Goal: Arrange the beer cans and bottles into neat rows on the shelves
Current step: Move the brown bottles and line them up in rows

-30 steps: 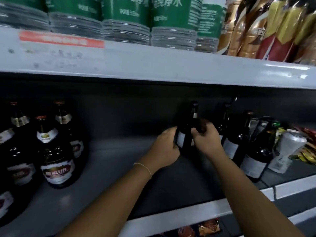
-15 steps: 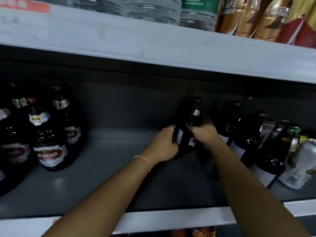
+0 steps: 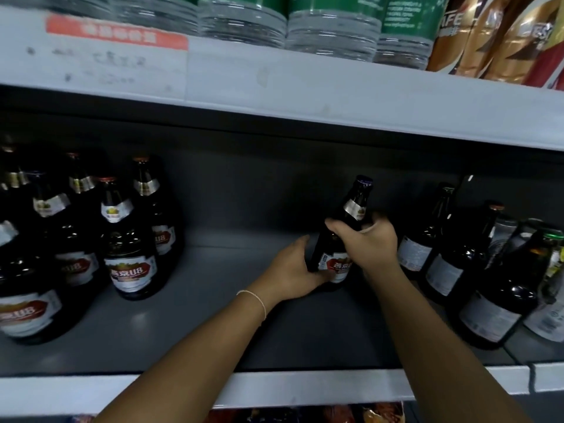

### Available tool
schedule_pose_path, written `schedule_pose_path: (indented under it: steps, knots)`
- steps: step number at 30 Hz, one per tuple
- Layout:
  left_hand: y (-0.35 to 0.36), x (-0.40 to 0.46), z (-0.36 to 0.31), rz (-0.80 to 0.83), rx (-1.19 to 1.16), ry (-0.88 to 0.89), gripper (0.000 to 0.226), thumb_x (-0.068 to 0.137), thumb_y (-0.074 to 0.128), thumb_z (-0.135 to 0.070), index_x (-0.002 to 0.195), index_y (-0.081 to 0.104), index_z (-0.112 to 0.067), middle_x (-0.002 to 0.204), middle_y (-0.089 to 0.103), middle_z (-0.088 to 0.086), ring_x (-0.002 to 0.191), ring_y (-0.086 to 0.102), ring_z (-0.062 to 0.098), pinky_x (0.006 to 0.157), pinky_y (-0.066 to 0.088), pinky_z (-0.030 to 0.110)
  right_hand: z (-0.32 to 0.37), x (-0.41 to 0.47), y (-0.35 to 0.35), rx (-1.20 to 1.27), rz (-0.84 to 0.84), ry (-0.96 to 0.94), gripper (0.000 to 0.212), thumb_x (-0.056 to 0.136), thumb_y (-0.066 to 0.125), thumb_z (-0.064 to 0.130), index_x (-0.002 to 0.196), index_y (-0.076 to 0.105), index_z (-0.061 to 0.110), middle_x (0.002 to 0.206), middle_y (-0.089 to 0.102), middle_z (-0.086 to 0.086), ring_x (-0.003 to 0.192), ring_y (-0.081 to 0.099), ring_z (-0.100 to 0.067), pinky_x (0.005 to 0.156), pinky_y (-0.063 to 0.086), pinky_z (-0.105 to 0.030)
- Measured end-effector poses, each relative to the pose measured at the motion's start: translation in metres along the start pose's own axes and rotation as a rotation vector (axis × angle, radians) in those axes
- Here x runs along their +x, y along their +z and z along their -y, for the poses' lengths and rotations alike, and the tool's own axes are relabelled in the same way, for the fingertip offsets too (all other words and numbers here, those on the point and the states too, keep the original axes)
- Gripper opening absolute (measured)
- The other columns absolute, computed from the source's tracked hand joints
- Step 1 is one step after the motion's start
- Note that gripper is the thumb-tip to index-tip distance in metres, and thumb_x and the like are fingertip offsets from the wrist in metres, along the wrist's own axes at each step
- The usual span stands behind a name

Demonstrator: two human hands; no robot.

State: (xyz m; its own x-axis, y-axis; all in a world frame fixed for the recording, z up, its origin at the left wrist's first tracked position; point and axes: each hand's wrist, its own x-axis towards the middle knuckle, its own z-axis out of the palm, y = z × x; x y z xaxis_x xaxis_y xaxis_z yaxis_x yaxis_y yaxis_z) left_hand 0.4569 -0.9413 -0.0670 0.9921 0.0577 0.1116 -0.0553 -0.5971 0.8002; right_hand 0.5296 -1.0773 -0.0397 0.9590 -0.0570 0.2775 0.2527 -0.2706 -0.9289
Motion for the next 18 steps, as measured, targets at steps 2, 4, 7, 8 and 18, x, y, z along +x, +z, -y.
schedule_pose_path:
  steps: [2,4,7,8,18]
  knots:
    - [-0.002,-0.008,0.008,-0.031,-0.086,0.027,0.074,0.069,0.086,-0.038,0.131,0.048,-0.023,0.119,0.063,-0.014,0.104,0.061,0.001,0.088,0.050,0.018,0.017,-0.016,0.009,-0.006,-0.007,-0.002,0.039,0.054,0.086,0.048,0.072,0.069,0.019,0.068,0.073,0.004,0.067,0.072,-0.014,0.071,0.061,-0.046]
    - [-0.007,-0.022,0.013,-0.101,-0.125,0.009,0.074,0.060,0.089,-0.043,0.120,0.049,-0.028,0.107,0.066,-0.015,0.092,0.064,-0.004,0.079,0.055,0.020,0.034,-0.035,0.021,-0.024,0.007,-0.017,0.044,0.056,0.086,0.048,0.070,0.067,0.012,0.066,0.072,0.001,0.064,0.071,-0.014,0.069,0.060,-0.046]
    - [-0.019,-0.047,0.019,-0.234,-0.126,0.004,0.077,0.055,0.090,-0.049,0.116,0.048,-0.031,0.106,0.064,-0.017,0.090,0.061,-0.006,0.074,0.051,0.012,0.058,-0.064,0.039,-0.077,0.016,-0.039,0.042,0.058,0.087,0.049,0.071,0.063,0.018,0.066,0.068,0.003,0.065,0.068,-0.012,0.069,0.060,-0.042]
    - [-0.024,-0.054,0.023,-0.263,-0.135,0.006,0.075,0.056,0.090,-0.048,0.116,0.048,-0.030,0.106,0.065,-0.017,0.090,0.062,-0.004,0.073,0.051,0.011,0.064,-0.073,0.045,-0.088,0.017,-0.046,0.043,0.058,0.087,0.051,0.074,0.061,0.021,0.069,0.067,0.006,0.067,0.067,-0.011,0.070,0.060,-0.041]
    - [-0.089,-0.120,0.075,-0.334,-0.280,-0.001,0.066,0.059,0.092,-0.034,0.112,0.053,-0.027,0.101,0.069,-0.013,0.087,0.066,-0.005,0.073,0.053,0.012,0.100,-0.142,0.090,-0.022,0.271,-0.149,0.034,0.069,0.083,0.044,0.091,0.066,0.023,0.068,0.061,0.008,0.063,0.065,-0.002,0.059,0.056,-0.025]
